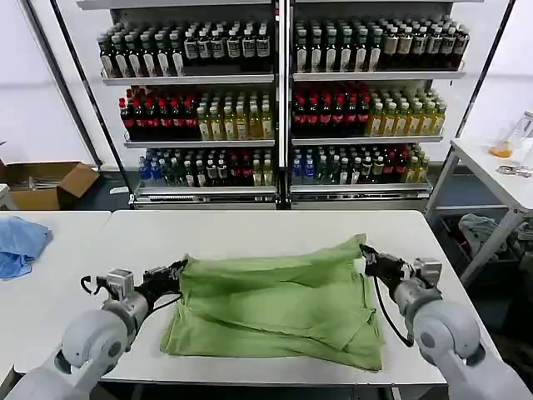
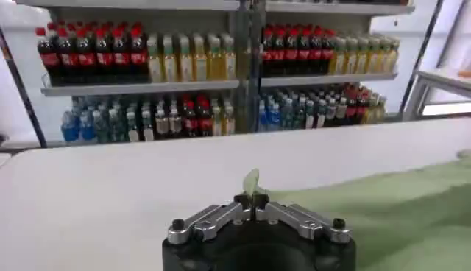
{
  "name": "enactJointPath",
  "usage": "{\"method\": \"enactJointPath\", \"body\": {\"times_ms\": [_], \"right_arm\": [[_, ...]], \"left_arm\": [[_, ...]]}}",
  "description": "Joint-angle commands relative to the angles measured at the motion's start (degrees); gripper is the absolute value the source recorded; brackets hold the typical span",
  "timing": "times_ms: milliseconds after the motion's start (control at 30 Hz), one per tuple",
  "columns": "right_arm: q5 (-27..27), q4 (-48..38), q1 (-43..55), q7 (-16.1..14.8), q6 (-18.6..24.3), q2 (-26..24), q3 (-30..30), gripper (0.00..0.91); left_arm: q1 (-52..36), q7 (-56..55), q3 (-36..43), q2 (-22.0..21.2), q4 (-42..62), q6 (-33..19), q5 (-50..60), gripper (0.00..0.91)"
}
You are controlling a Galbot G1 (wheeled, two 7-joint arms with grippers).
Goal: Fold and organize the clothes.
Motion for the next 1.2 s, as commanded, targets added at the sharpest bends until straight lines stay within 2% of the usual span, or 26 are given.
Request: {"method": "enactJointPath", "body": {"times_ms": [33, 167, 200, 233, 267, 300, 500, 700, 900, 933, 1033, 1200], "right_arm": [[-1.8, 6.3, -14.1, 0.1, 0.0, 1.2, 5.8, 0.000], [-3.1, 6.2, -16.5, 0.1, -0.1, 2.4, 5.8, 0.000], [-3.3, 6.1, -16.8, 0.1, -0.1, 2.5, 5.7, 0.000], [-3.5, 5.7, -17.0, 0.1, -0.1, 2.8, 5.4, 0.000], [-3.9, 5.2, -17.0, 0.3, -0.1, 3.1, 5.1, 0.343], [-5.0, 4.8, -16.9, 0.4, -0.1, 3.3, 4.7, 0.907], [-8.5, 5.7, -16.8, -0.9, 0.0, 4.3, 4.6, 0.907], [-10.0, 6.6, -17.8, -1.5, 0.0, 4.3, 5.0, 0.907], [-11.1, 6.4, -17.7, -1.6, 0.2, 4.9, 4.0, 0.907], [-11.3, 6.3, -17.6, -1.7, 0.2, 5.0, 3.8, 0.907], [-11.2, 6.2, -17.3, -1.5, 0.2, 5.1, 3.4, 0.907], [-11.1, 6.0, -17.0, -1.5, 0.2, 5.0, 3.2, 0.907]], "left_arm": [[7.0, 1.2, -1.7, 0.8, -2.9, 0.9, 5.4, 0.050], [7.4, 1.9, -0.4, 0.8, -2.0, 0.9, 8.4, 0.050], [7.2, 2.1, -0.2, 0.6, -1.7, 0.9, 9.0, 0.091], [6.9, 2.2, 0.4, 0.4, -1.1, 0.9, 10.4, 0.232], [6.7, 2.2, 0.7, 0.1, -0.8, 0.9, 11.1, 0.887], [6.5, 2.0, 0.8, -0.1, -0.6, 0.9, 11.4, 0.887], [8.0, -0.4, -0.4, -2.3, -3.3, -1.4, 11.3, 0.907], [11.7, -5.4, -3.2, -5.7, -5.2, -3.9, 16.9, 0.907], [14.8, -9.6, -3.1, -12.1, -6.7, -4.5, 19.6, 0.907], [15.1, -9.9, -2.5, -14.7, -5.9, -4.7, 20.9, 0.907], [15.6, -10.4, -1.3, -18.5, -4.4, -5.4, 23.5, 0.907], [16.0, -9.9, 0.0, -21.8, -2.1, -6.0, 25.9, 0.907]]}}
